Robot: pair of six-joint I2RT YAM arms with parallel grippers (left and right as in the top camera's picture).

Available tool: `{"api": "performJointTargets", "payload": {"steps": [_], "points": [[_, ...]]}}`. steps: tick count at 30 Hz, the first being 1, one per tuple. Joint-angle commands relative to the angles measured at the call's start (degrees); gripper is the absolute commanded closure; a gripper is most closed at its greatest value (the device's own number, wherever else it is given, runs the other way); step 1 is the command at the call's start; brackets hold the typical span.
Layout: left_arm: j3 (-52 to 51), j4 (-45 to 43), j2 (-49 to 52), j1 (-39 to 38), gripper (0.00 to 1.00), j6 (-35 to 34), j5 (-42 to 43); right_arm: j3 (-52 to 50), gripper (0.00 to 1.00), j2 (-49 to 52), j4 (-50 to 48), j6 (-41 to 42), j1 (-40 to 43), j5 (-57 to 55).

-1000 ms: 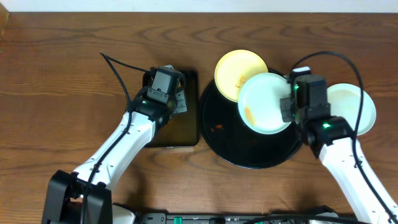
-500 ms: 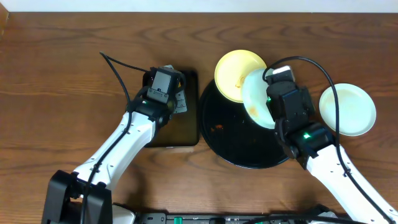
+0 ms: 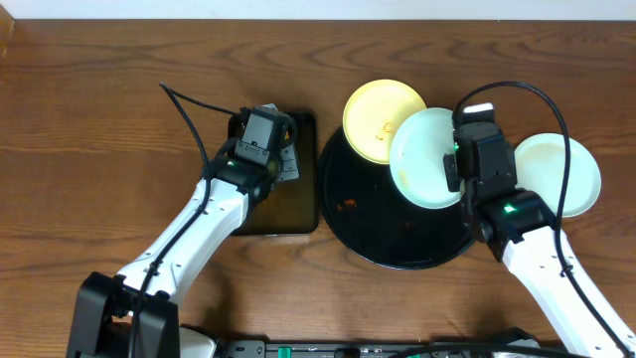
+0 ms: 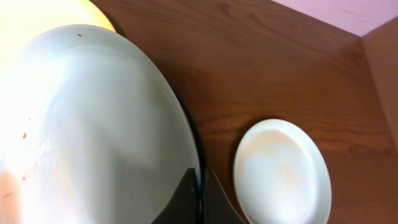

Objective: Clean dirty plates on tray and stack at the side
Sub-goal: 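Lift second green plate with right gripper and stack it on the first, then grasp the yellow plate rim with right gripper and pull it to center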

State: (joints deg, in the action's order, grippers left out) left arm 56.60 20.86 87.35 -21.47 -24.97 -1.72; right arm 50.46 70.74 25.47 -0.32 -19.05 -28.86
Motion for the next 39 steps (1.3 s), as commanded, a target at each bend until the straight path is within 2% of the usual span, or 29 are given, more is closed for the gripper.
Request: {"api": "performJointTargets", "payload": {"steps": [1, 8, 12, 16, 26, 31, 34, 35, 39], "points": [[-0.1, 0.1, -0.1, 0.3, 0.92, 1.1, -0.7, 0.7, 0.99, -0.7, 0.5, 4.9, 0.5, -5.9], [-0.1, 0.1, -0.1, 0.3, 0.91, 1.1, -0.7, 0.7, 0.99, -0.6, 1.7, 20.1, 8.7, -5.2], [-0.1, 0.1, -0.1, 0.3, 0.92, 1.1, -0.7, 0.7, 0.99, -0.5, 1.0, 23.1, 16.6, -1.0], [-0.1, 0.1, -0.1, 0.3, 0.92, 1.1, -0.7, 0.7, 0.99, 0.9, 0.9, 26.9, 28.4, 7.3], [-0.1, 0.1, -0.1, 0.3, 0.92, 1.1, -0.7, 0.7, 0.99, 10.1, -1.1, 29.6, 49.3, 17.1], [-0.1, 0.1, -0.1, 0.3, 0.91, 1.1, -0.7, 0.7, 0.98, 14.8, -4.9, 28.3, 52.9, 23.1], [-0.1, 0.1, -0.1, 0.3, 0.92, 1.1, -0.7, 0.7, 0.77, 15.3, -9.4, 24.3, 52.7, 31.5], [-0.1, 0.1, -0.1, 0.3, 0.92, 1.1, -0.7, 0.7, 0.74, 15.2, -10.8, 23.1, 52.3, 34.7], [-0.1, 0.1, -0.1, 0.3, 0.92, 1.2, -0.7, 0.7, 0.71, 14.5, -13.2, 19.7, 49.9, 47.1]]}}
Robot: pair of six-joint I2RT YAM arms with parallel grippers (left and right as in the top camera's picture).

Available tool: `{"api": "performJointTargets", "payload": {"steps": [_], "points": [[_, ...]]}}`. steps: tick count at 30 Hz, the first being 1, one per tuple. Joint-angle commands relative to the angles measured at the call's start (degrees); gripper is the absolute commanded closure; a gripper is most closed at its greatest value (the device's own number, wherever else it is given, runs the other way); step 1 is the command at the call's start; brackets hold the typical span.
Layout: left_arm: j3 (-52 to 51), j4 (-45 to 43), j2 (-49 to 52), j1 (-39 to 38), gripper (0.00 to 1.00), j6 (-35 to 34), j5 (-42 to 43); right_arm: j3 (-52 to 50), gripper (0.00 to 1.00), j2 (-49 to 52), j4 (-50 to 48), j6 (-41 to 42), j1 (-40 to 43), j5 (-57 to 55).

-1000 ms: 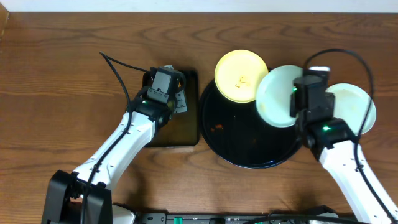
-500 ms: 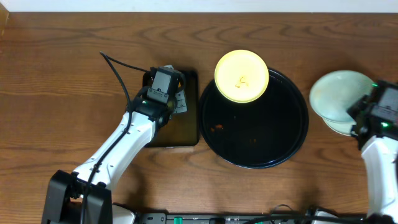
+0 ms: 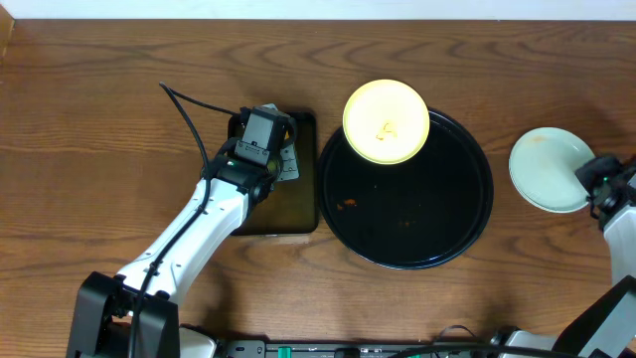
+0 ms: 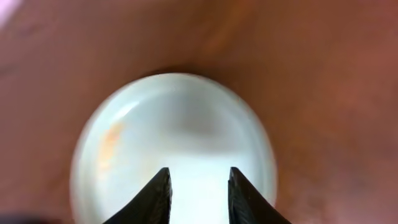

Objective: Clean dirty plates on tray and stack at the side
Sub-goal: 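Grasp the yellow plate rim with right gripper and pull it to center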

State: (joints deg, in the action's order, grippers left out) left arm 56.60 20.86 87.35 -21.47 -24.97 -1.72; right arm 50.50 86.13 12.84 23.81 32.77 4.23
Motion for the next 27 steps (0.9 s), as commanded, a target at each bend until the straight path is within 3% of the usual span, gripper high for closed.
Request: {"api": "performJointTargets", "payload": {"steps": [1, 4, 8, 11, 18, 27], "points": [[-0.1, 0.1, -0.1, 0.3, 0.92, 1.1, -0.7, 0.7, 0.71, -0.9, -0.5, -4.7, -2.8, 15.9], [-0.1, 0.1, -0.1, 0.3, 0.92, 1.1, -0.7, 0.7, 0.7, -0.8, 0.5, -8.3, -8.1, 22.3], [-0.1, 0.1, -0.1, 0.2, 0.92, 1.1, -0.7, 0.7, 0.56, -0.2, 2.2, -13.3, -16.6, 22.2], [-0.1, 0.1, -0.1, 0.3, 0.92, 1.1, -0.7, 0.7, 0.53, 1.8, 1.4, -13.4, -22.4, 21.5], [-0.1, 0.1, -0.1, 0.2, 0.92, 1.2, -0.7, 0.7, 0.56, 11.9, -8.6, -7.3, -30.7, 21.5], [-0.1, 0.1, -0.1, 0.2, 0.92, 1.2, -0.7, 0.7, 0.55, 20.9, -19.9, -3.0, -34.9, 21.5]]}}
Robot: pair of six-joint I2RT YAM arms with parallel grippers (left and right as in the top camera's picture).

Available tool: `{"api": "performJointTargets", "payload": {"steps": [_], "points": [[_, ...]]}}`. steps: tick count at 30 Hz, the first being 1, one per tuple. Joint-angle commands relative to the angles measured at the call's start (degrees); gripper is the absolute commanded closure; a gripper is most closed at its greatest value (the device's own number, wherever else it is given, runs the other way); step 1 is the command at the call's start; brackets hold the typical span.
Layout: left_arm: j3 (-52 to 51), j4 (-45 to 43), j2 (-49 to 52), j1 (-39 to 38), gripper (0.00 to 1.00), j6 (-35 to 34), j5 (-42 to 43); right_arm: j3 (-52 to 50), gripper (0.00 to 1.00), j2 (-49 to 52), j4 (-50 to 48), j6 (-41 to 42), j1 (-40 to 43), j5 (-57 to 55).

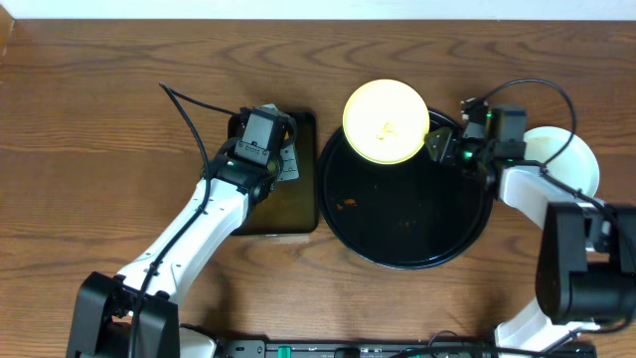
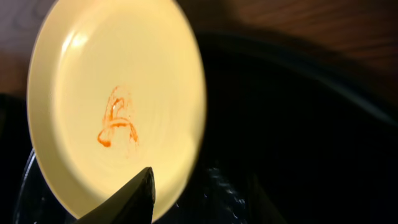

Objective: Clean dirty plates on tray and stack at the side
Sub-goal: 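Grasp the yellow plate rim with right gripper and pull it to center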

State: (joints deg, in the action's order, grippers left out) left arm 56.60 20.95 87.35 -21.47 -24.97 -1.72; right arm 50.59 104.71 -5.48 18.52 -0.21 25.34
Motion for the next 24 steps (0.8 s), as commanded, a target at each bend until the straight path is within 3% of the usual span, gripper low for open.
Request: {"api": "performJointTargets", "payload": {"steps": [1, 4, 9, 11, 19, 24], "points": [[-0.1, 0.0, -0.1, 0.2, 0.92, 1.2, -0.7, 0.6, 0.56, 3.0, -2.2, 2.6, -2.3, -0.4], [-0.1, 0.0, -0.1, 0.2, 0.92, 1.1, -0.7, 0.6, 0.64, 4.5, -3.4, 4.1, -3.1, -3.3], [-0.1, 0.0, -0.1, 0.2, 0.92, 1.1, -0.7, 0.6, 0.94, 5.0, -3.3, 4.8, -3.3, -2.5], [-0.1, 0.0, -0.1, 0.2, 0.92, 1.1, -0.7, 0.6, 0.99, 4.9, -1.5, 4.8, -3.3, -1.9], [-0.1, -0.1, -0.1, 0.1, 0.92, 1.2, 0.7, 0.6, 0.99, 4.5, 11.1, 2.8, -3.2, -2.0], [-0.1, -5.1, -0.1, -0.2, 0.92, 2.5, 11.2, 0.6, 0.99, 1.3, 17.6, 0.6, -3.3, -3.4]]}}
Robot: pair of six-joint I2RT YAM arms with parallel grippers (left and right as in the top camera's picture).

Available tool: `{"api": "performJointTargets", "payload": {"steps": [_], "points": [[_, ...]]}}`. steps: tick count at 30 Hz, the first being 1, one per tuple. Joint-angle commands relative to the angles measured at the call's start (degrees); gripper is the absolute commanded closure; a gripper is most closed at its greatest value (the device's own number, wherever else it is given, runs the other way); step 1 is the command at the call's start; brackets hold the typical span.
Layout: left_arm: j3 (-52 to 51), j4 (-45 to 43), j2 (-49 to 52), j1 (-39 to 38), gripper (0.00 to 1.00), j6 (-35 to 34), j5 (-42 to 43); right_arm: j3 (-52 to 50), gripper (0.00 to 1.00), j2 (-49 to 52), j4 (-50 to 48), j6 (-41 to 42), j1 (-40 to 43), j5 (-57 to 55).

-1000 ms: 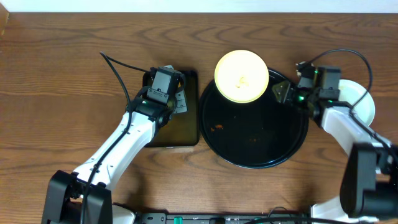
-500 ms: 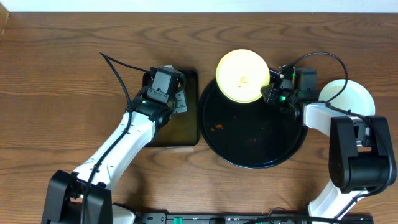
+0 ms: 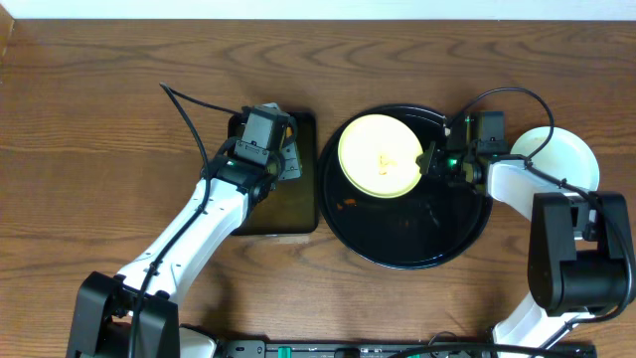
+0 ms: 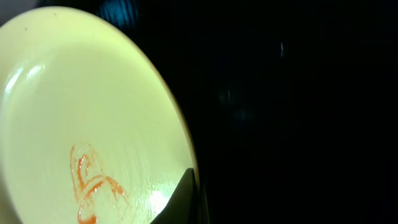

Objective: Clean dirty plates on tray and stack at the side
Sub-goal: 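Grasp the yellow plate rim with right gripper and pull it to center, then scrub the yellow plate with the sponge in left gripper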

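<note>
A yellow plate (image 3: 378,156) with an orange smear (image 4: 90,186) lies inside the round black tray (image 3: 407,239), towards its far side. My right gripper (image 3: 428,161) is shut on the plate's right rim; in the right wrist view its fingers (image 4: 186,199) pinch that edge (image 4: 194,177). White plates (image 3: 569,161) sit stacked on the table right of the tray. My left gripper (image 3: 264,129) hovers over a dark rectangular tray (image 3: 283,211); its jaws are hidden under the wrist.
The rectangular tray sits just left of the round one, with a small gap. A black cable (image 3: 194,119) trails from the left arm across the wood. The tray bottom carries small orange specks (image 3: 348,204).
The yellow plate was on the tray's far rim with my right gripper at its edge. Now the gripper is shut on the rim and the plate lies farther inside the tray.
My right gripper first held a white plate above the round tray. Then it stood open over the white plates on the table at the right. Later it was beside the yellow plate, and now it grips that plate's rim. The left arm stayed still throughout.
</note>
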State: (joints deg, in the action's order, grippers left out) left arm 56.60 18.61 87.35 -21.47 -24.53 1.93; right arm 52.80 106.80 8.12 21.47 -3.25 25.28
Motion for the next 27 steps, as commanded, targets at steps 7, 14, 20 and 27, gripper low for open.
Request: {"api": "performJointTargets", "payload": {"steps": [7, 14, 20, 27], "points": [[-0.1, -10.9, 0.1, -4.8, 0.92, 2.0, 9.9, -1.6, 0.99, -9.1, 12.8, -2.8, -1.8, -13.3], [-0.1, -14.8, 4.1, -13.2, 0.92, -0.2, 9.9, -1.6, 0.99, -10.1, 16.1, -1.8, -6.6, -19.7], [-0.1, -21.4, 9.6, -19.2, 0.92, -5.9, 10.1, -1.6, 0.99, -10.1, 15.8, -1.8, -9.4, -20.4], [-0.1, -26.7, 15.7, -21.6, 0.92, -17.5, 13.1, -1.6, 0.99, -10.1, 15.8, -1.8, -9.6, -20.8]]}}
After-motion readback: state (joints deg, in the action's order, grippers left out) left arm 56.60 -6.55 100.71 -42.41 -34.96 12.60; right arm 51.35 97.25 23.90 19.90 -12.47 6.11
